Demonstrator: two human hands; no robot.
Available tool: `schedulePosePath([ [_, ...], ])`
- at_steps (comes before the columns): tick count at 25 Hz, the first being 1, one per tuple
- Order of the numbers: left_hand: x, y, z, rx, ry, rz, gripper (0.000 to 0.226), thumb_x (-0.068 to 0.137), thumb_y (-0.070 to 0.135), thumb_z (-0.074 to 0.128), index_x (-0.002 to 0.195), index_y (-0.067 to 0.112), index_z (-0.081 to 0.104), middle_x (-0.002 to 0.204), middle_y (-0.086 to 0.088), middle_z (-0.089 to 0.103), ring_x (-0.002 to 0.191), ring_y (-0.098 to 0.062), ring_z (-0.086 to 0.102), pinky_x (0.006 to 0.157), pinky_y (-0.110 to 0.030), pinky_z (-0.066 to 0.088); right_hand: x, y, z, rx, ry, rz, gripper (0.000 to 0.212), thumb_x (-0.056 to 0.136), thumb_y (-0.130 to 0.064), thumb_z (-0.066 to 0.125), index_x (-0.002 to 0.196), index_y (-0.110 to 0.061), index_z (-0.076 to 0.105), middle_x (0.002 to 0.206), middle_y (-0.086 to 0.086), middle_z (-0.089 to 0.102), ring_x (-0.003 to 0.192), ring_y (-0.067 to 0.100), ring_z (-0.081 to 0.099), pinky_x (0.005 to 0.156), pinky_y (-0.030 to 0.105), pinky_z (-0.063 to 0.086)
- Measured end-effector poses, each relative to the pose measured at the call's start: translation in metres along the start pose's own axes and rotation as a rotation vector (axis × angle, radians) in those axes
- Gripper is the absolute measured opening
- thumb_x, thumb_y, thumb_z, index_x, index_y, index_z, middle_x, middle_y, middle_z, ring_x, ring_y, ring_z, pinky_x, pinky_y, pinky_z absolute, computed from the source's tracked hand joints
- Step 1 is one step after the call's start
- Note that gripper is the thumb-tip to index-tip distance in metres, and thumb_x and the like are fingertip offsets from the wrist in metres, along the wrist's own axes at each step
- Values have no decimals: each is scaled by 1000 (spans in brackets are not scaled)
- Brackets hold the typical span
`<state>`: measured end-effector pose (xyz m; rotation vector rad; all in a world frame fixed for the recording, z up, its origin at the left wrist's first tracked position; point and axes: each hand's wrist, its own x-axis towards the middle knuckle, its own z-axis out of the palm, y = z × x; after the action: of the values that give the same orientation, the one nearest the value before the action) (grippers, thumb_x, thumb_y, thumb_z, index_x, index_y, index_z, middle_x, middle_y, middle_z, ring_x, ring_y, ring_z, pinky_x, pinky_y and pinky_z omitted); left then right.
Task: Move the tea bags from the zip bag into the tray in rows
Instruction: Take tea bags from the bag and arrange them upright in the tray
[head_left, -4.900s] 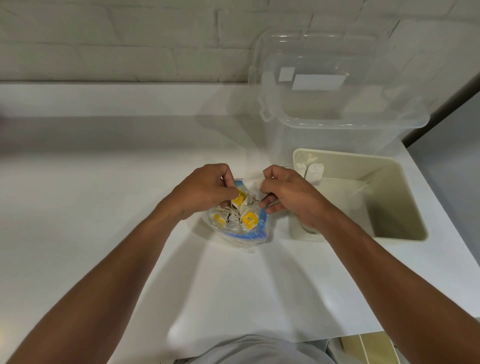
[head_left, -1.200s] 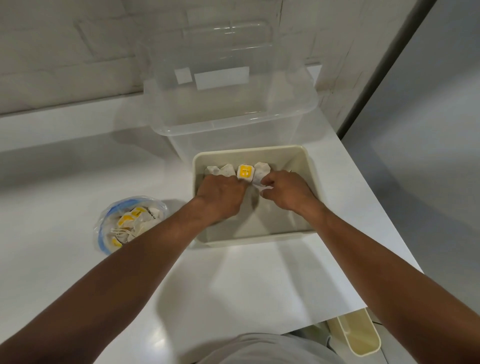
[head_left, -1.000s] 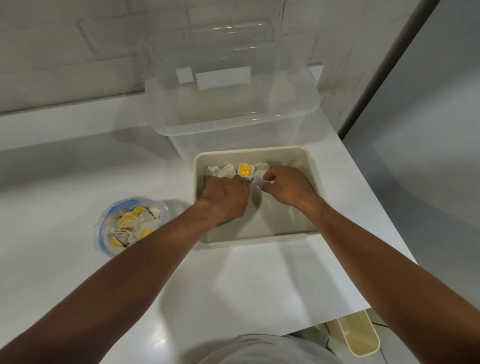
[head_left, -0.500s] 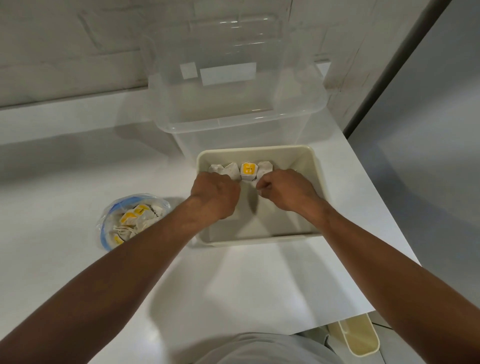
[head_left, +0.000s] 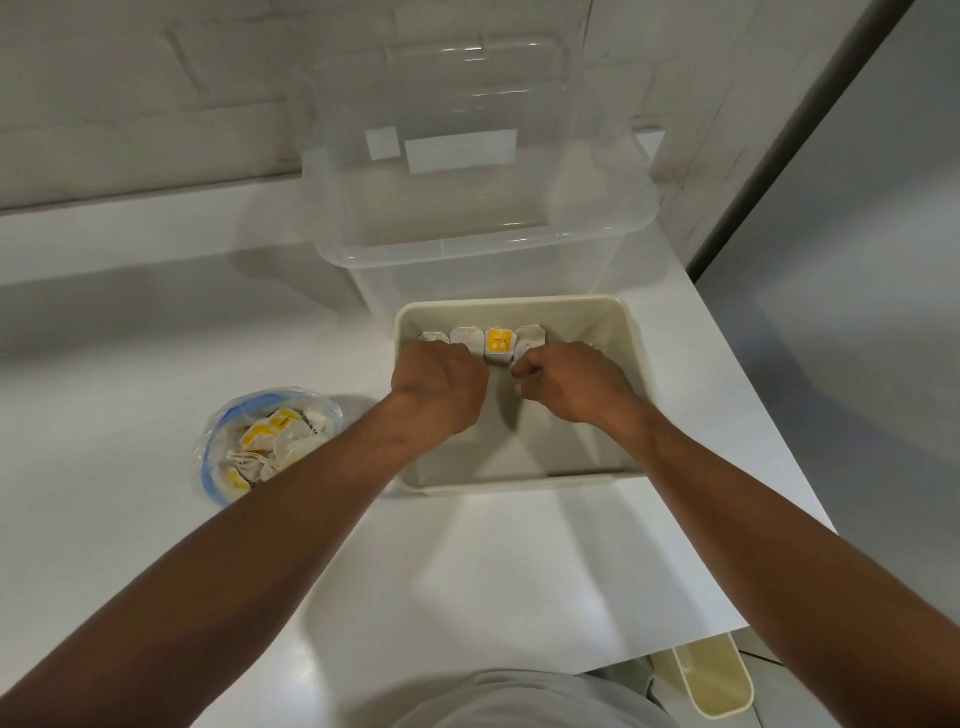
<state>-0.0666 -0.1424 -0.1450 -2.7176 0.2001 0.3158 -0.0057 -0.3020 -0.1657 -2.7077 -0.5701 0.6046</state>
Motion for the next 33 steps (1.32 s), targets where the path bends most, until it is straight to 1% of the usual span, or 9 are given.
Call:
schedulePosePath([
  [3,-10,-14,-14,-304,35,-82,34,93,43,51,123,28,59,116,2,65,110,-24,62,75,-30,37,-2,-5,-5,112,22,-5,16,82,-47,63,95,-40,69,96,-12,69,91,15,64,84,38,53],
  [7,-29,-53,-23,-695,-17,-138,39,83,65,61,116,44,62,107,17,67,107,-16,61,82,-31,46,-14,-22,-16,405,43,-72,8,84,-37,70,91,-34,72,88,-11,70,79,6,64,79,31,54],
  [11,-60,-93,-15,-1048,45,-38,31,82,53,74,109,40,69,87,17,69,77,6,59,78,-30,51,-29,-46,-20,498,36,-113,6,86,-35,72,91,-32,73,89,-10,70,75,8,65,75,28,54],
  [15,-91,-124,-1,-1264,149,-75,17,85,34,77,102,37,73,83,11,68,64,-5,60,57,-12,43,-41,-79,-20,516,34,-159,8,85,-37,72,92,-34,73,86,-14,70,72,4,66,73,25,52],
  [19,-117,-163,26,-1224,159,-120,15,85,29,77,95,38,73,85,11,67,59,-4,57,60,-19,46,-50,-126,-12,547,17,-219,8,87,-32,72,94,-30,74,82,-14,69,70,0,64,67,14,48],
  [22,-129,-180,43,-1170,93,-89,13,82,29,79,91,37,73,85,11,69,58,1,58,62,-25,47,-49,-154,2,525,14,-229,11,86,-33,73,97,-30,73,83,-13,69,73,1,64,67,15,46],
  [25,-135,-184,56,-1032,18,-130,12,77,48,80,82,39,72,80,17,70,74,3,62,67,-29,50,-48,-174,16,479,32,-233,14,85,-32,73,99,-30,73,80,-15,68,72,0,63,67,16,48],
  [28,-139,-176,68,-873,-48,-166,34,69,71,72,80,38,71,76,22,67,77,0,60,62,-26,46,-50,-187,32,420,47,-238,13,86,-26,72,99,-30,74,81,-14,69,69,-5,59,62,8,41],
  [33,-143,-173,81,-912,50,-173,3,83,38,70,81,35,69,78,21,66,84,-9,63,65,-28,48,-50,-196,54,143,141,-216,17,88,-32,66,104,-34,71,87,-15,71,81,3,63,71,27,50],
])
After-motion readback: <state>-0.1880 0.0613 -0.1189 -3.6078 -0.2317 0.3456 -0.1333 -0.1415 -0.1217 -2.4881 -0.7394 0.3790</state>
